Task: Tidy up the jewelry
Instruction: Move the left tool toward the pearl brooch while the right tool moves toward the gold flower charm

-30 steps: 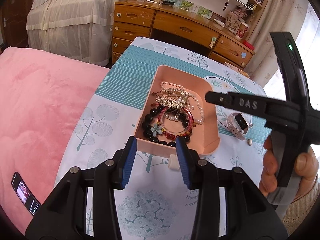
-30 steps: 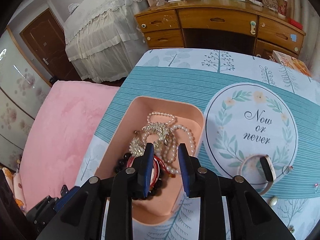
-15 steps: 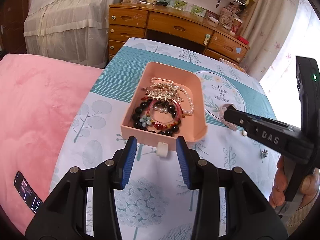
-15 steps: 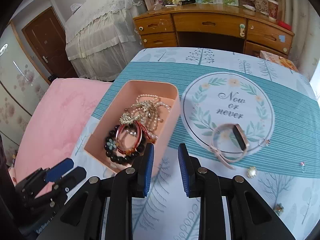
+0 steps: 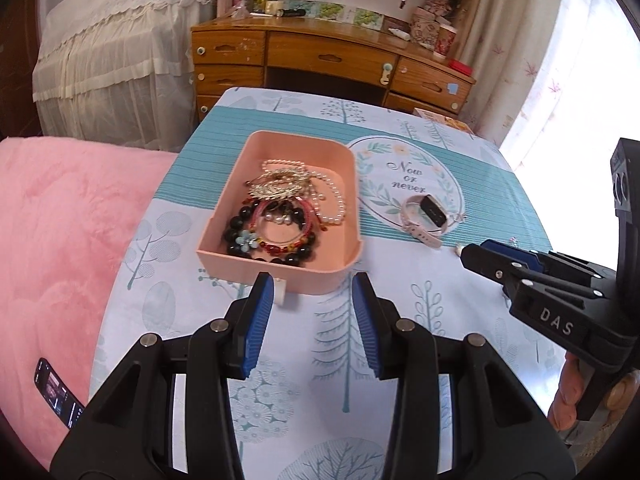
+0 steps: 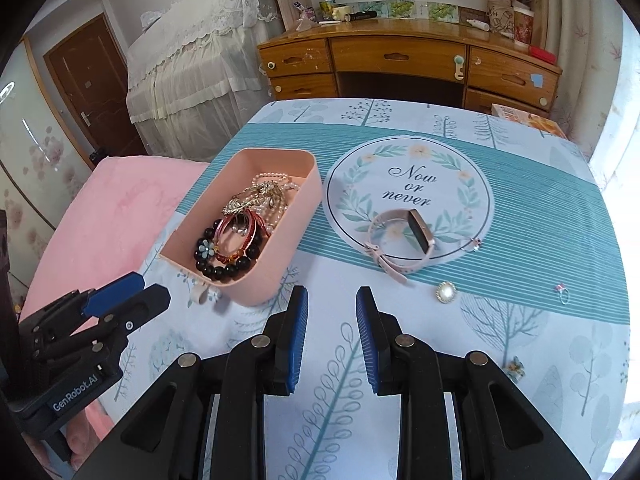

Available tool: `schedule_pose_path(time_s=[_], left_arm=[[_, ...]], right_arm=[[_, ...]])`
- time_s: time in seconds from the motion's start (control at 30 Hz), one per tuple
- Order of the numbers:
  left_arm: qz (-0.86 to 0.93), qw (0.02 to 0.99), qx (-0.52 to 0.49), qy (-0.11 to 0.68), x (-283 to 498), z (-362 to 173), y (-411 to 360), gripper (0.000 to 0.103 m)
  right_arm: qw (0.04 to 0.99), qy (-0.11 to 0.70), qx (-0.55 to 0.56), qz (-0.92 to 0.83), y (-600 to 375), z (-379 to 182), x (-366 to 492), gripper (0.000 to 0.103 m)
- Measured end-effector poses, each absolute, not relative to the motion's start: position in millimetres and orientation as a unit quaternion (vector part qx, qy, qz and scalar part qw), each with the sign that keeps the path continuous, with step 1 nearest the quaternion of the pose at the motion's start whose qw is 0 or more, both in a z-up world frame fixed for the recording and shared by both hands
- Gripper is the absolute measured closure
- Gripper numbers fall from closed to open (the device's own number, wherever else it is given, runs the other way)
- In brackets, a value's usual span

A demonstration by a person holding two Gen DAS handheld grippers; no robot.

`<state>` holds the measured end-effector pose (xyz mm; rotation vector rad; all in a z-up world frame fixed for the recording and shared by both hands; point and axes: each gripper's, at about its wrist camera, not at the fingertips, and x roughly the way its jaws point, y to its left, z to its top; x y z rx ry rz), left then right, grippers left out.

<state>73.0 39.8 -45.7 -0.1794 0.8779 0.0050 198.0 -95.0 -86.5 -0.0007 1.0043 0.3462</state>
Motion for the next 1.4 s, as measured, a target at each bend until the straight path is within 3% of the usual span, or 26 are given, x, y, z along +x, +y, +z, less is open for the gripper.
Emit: schedule_pose_path(time_s=[0.43, 0.6, 1.4], left_arm=[[-0.026, 0.905, -0.048, 0.422, 72, -30, -4, 0.065], [-0.03, 0.906, -0.035, 0.421, 74, -27, -20, 0.049], [-0.073, 0.877, 0.029, 0.474, 98, -76, -84, 0.048]], right_arm=[[0.876, 0.455, 0.005, 0.159, -132, -64, 167, 0.078], [0.88, 0.45, 0.013, 0.154, -149, -62, 163, 0.076], [0.871, 0.481, 0.021, 0.102, -253, -111, 154, 0.075]])
